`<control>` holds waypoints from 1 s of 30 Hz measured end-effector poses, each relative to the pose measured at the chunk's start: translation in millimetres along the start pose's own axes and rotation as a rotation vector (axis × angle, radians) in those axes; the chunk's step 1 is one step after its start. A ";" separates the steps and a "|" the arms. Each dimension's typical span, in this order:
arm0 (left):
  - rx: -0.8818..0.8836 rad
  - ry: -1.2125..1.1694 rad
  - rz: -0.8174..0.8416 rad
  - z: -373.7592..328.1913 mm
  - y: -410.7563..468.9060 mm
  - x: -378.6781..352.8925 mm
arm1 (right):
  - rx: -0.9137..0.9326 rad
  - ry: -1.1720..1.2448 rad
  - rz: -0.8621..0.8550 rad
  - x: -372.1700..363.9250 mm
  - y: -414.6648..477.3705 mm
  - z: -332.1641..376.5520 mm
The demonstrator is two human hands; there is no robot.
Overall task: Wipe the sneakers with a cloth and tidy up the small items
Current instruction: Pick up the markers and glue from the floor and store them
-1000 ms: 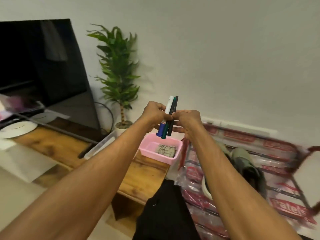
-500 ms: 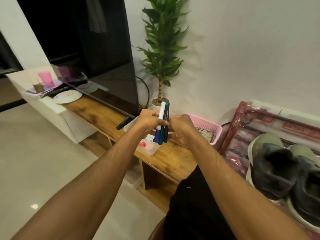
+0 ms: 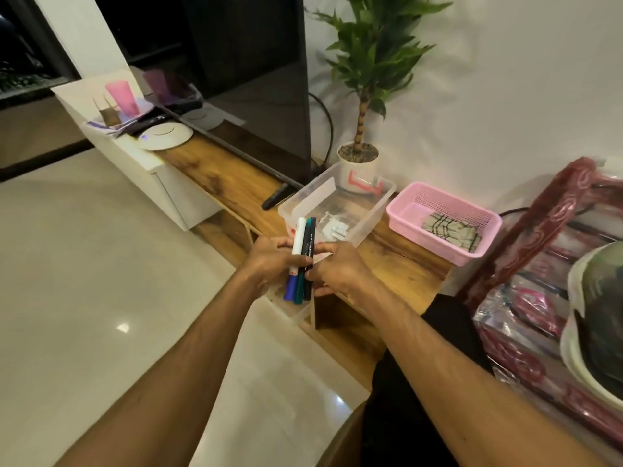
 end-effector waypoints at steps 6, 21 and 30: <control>0.160 -0.143 0.002 69.5 17.0 27.4 | -0.002 -0.059 0.141 -59.3 9.5 -29.6; 0.446 -0.165 0.011 166.4 96.3 17.1 | -0.276 -0.120 0.162 -124.9 56.3 -129.9; 0.463 -0.114 0.079 165.0 147.7 8.7 | -0.327 -0.061 0.091 -127.3 98.7 -155.6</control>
Point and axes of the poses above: each hand's wrist, its own y-axis towards the middle knuckle, its own x-axis out of the back of the hand, z = x × y, the point moved 5 cm from there along y, towards the middle knuckle, and after that the axes turned 11 degrees about x, right-handed, at the moved point
